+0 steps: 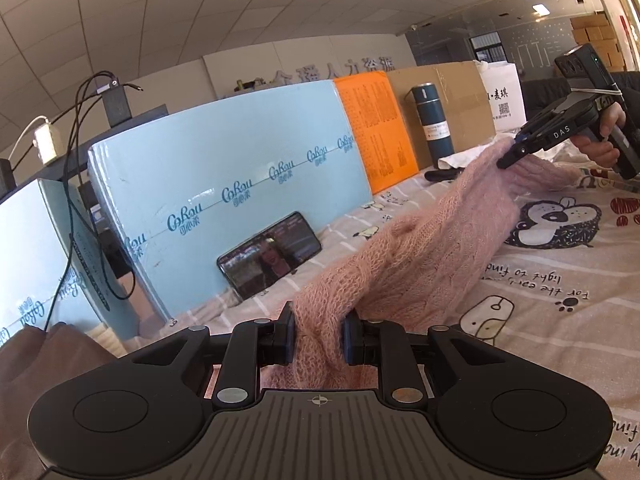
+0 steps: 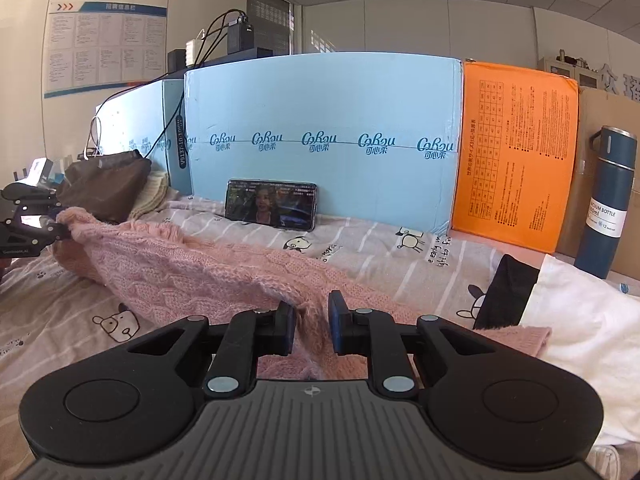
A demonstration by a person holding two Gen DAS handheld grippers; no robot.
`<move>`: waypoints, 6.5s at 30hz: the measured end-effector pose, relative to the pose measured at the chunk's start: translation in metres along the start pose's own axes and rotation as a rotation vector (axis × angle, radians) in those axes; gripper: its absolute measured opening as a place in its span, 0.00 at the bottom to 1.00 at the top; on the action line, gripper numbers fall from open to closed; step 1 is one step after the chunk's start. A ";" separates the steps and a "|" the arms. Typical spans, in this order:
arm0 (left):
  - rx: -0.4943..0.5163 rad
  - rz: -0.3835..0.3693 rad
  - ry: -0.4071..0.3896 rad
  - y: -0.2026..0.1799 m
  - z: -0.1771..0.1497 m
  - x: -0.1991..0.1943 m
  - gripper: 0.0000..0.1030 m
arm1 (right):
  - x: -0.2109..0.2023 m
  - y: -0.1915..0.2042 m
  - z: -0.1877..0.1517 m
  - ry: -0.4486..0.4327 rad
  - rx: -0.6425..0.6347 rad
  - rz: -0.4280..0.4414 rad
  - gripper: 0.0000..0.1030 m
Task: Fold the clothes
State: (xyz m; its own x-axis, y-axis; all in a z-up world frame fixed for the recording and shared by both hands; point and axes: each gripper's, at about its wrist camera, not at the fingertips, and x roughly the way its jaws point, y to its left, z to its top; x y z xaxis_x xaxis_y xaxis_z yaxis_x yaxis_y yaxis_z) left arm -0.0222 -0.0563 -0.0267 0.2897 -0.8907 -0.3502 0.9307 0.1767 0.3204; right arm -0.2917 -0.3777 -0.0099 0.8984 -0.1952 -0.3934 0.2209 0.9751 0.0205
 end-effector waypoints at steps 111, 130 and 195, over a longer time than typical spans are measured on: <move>-0.618 0.095 0.113 0.054 -0.028 0.051 0.88 | 0.082 0.023 0.036 0.063 0.761 0.105 0.11; -0.609 0.097 0.138 0.052 -0.025 0.053 0.88 | 0.101 0.054 0.012 0.119 0.758 0.322 0.74; -0.571 0.058 0.150 0.041 -0.022 0.045 0.92 | 0.048 0.079 0.033 -0.220 0.338 -0.544 0.22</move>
State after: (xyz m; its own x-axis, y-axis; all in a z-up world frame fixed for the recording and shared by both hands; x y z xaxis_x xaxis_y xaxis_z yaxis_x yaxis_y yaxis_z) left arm 0.0338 -0.0795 -0.0484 0.3330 -0.8113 -0.4805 0.8735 0.4573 -0.1668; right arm -0.2190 -0.3138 0.0034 0.6740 -0.7010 -0.2331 0.7381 0.6523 0.1725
